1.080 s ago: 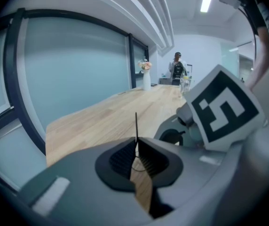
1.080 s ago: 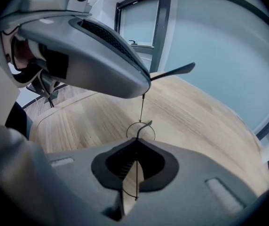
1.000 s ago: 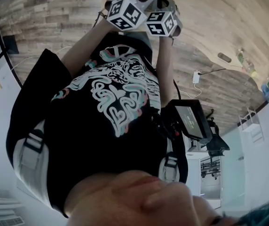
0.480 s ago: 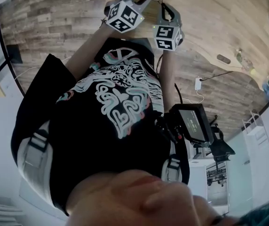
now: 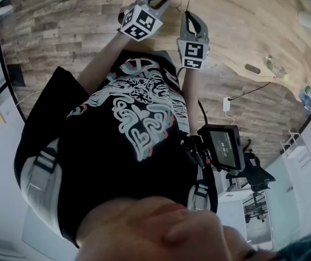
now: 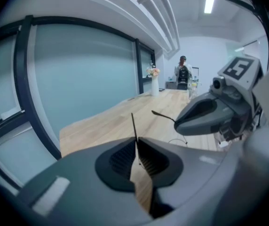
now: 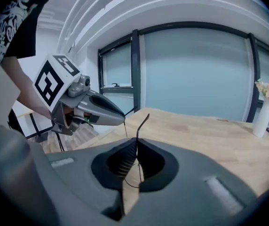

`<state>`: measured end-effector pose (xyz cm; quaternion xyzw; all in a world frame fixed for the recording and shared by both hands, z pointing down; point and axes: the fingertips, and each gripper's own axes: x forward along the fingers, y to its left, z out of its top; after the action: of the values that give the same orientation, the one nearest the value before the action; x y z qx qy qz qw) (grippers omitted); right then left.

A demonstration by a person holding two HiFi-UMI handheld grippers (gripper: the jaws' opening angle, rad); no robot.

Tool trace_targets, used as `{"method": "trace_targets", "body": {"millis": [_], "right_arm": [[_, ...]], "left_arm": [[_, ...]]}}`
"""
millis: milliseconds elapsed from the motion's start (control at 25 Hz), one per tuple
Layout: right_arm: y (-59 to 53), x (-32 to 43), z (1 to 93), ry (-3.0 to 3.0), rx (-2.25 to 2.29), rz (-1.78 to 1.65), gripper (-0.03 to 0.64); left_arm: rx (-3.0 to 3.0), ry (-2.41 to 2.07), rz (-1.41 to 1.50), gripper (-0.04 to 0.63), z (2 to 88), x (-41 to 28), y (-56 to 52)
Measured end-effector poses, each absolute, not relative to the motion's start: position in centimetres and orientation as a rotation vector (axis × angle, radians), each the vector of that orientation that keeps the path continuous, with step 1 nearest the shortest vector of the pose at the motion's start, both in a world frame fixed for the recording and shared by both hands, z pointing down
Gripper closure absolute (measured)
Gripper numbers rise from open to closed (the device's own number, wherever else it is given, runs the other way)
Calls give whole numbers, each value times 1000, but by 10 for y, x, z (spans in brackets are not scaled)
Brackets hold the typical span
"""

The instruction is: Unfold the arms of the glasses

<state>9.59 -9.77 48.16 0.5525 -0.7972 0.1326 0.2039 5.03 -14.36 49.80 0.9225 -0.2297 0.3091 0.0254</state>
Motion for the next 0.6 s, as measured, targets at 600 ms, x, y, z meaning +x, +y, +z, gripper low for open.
{"method": "trace_targets", "body": {"millis": [600], "right_arm": [[-68,85,419,-2347,1742,401,614]], "left_arm": [[2908,-682,850,588,452,35,-138]]}}
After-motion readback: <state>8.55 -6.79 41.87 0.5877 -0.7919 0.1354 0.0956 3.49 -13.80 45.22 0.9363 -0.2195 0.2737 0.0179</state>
